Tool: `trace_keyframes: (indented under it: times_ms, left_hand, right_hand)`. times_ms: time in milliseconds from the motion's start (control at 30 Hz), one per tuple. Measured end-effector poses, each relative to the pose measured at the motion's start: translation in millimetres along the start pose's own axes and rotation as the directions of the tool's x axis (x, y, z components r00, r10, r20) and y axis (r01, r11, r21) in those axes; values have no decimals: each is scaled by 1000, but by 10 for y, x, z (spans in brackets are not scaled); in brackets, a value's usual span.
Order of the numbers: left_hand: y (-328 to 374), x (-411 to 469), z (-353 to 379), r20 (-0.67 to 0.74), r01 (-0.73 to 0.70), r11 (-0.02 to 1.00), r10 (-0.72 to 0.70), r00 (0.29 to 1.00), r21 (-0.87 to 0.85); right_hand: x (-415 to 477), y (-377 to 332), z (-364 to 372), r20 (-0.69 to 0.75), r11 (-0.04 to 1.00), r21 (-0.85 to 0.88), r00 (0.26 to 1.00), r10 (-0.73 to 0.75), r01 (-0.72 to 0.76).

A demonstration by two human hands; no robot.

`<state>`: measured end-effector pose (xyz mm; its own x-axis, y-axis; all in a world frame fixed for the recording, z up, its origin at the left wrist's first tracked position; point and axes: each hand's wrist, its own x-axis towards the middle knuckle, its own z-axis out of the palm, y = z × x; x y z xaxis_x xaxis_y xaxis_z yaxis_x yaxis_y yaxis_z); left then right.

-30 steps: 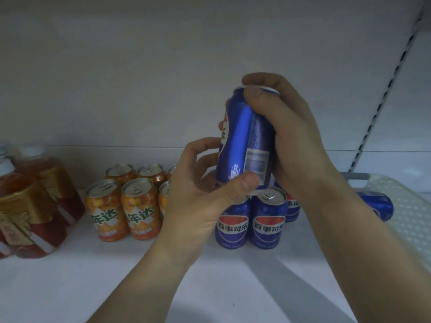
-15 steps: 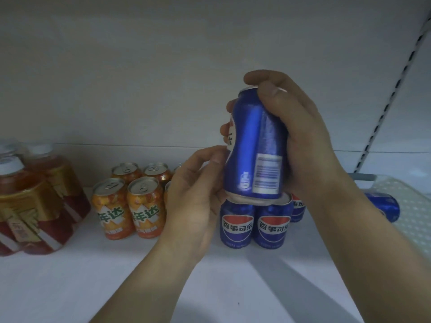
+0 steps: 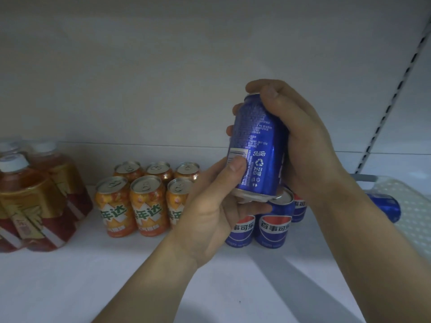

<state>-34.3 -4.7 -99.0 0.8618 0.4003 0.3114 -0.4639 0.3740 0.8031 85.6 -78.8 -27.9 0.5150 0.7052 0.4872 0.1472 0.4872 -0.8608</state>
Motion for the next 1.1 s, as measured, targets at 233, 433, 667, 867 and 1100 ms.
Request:
trace_keyframes:
  times_ms: [233,433,667,867,1100]
  left_hand:
    - [-21,13,82,-230,-153,863,293,928,482]
    - [-109,-16,140,-191,-270,606,587,787,748]
    - [-110,-41,179,-161,-307,571,625,764,762]
    - [-23,-40,118,-123,-287,776,421,899,561]
    - [-84,-48,231,-134,-223,873,307,942,434]
  right_hand:
    - [4,74,-33,-34,1000,4,999,-25,25]
    - [14,76,-22,-26,1000,27,1000,0,1]
    - [10,30,6,-3,998,61,1000,-10,10]
    - [-11,-59,-67,43,999,30,998,-41,40]
    - [-39,-101,-70,-58,995,23,994,-95,97]
